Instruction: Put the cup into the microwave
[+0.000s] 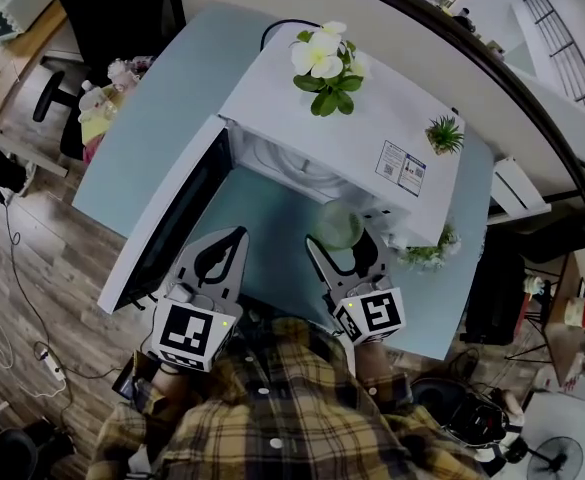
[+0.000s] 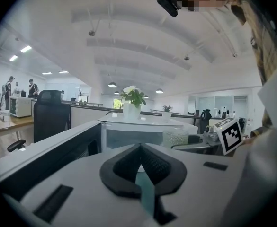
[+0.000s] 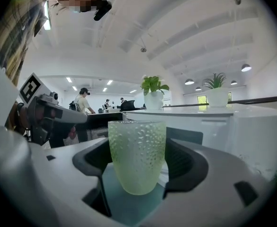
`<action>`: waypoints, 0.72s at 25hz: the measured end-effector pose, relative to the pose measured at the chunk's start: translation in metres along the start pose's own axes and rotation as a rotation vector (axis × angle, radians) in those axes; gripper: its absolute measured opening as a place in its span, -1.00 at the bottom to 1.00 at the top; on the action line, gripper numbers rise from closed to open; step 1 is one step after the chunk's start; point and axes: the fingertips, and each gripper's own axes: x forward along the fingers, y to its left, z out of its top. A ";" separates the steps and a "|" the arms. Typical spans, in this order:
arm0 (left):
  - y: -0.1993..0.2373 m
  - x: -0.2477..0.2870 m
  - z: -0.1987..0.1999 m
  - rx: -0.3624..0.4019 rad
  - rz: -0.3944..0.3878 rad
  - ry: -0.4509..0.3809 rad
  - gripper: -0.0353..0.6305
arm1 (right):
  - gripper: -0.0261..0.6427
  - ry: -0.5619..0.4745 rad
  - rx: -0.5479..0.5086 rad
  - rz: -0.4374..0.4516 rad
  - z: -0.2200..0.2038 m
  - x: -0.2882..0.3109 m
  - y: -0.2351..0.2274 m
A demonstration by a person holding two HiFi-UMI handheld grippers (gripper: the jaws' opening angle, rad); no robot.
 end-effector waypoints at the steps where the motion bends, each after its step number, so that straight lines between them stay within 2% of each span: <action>1: -0.001 -0.001 -0.001 0.001 -0.004 0.006 -0.93 | 0.15 0.002 0.003 0.002 -0.002 0.002 0.001; 10: -0.004 0.001 -0.012 -0.003 -0.019 0.028 -0.93 | 0.15 0.016 0.047 -0.011 -0.023 0.021 -0.001; 18: -0.007 0.005 -0.026 -0.042 -0.032 0.046 -0.93 | 0.15 0.028 0.062 -0.047 -0.038 0.038 -0.013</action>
